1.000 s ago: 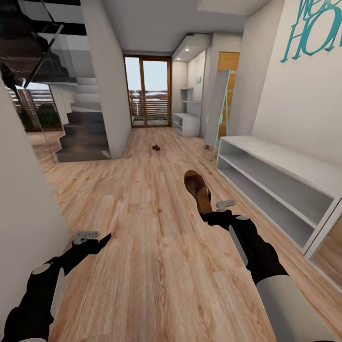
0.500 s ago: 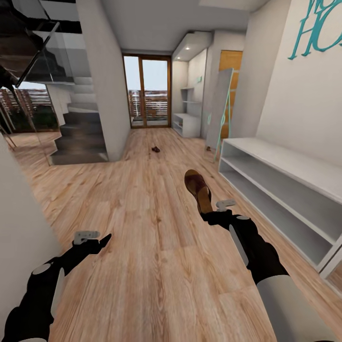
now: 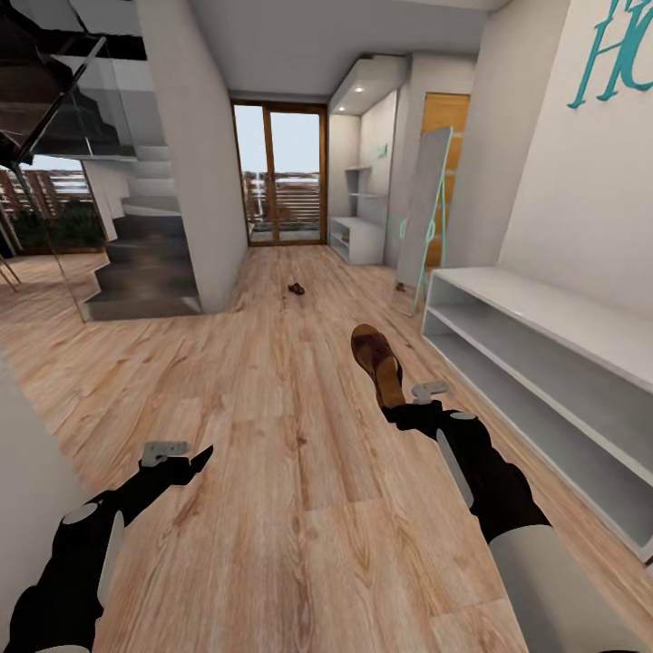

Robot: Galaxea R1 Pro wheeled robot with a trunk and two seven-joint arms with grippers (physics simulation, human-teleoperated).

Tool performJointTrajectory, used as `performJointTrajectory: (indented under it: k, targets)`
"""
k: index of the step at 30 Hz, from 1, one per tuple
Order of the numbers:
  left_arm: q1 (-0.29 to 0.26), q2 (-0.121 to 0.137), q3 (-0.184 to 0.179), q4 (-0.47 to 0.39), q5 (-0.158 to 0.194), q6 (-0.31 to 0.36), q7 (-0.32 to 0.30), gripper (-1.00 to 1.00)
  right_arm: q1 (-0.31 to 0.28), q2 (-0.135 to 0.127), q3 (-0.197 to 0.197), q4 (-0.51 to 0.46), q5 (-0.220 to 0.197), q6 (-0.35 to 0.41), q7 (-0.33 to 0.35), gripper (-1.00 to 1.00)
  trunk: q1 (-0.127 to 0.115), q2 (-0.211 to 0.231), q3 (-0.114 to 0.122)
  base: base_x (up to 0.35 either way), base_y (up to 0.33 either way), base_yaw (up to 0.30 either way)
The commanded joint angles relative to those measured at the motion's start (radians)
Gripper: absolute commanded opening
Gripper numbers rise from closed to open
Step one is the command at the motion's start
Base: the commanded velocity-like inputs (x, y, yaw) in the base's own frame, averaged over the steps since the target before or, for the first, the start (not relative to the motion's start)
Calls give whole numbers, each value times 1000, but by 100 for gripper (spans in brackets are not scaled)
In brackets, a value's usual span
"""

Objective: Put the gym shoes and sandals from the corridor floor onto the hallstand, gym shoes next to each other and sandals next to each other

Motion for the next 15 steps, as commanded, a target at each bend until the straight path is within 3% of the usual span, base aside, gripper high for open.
performJointTrajectory:
  k: [1, 15]
  targets:
    - [-1, -1, 3, -1, -6, 5, -7, 100, -1, -1, 2, -1, -4, 6, -2, -100, 0, 0, -1, 348, 0, 0]
    - [-1, -1, 2, -1, -6, 5, -7, 100, -1, -1, 2, -2, -4, 6, -2, -100, 0, 0, -1, 348, 0, 0]
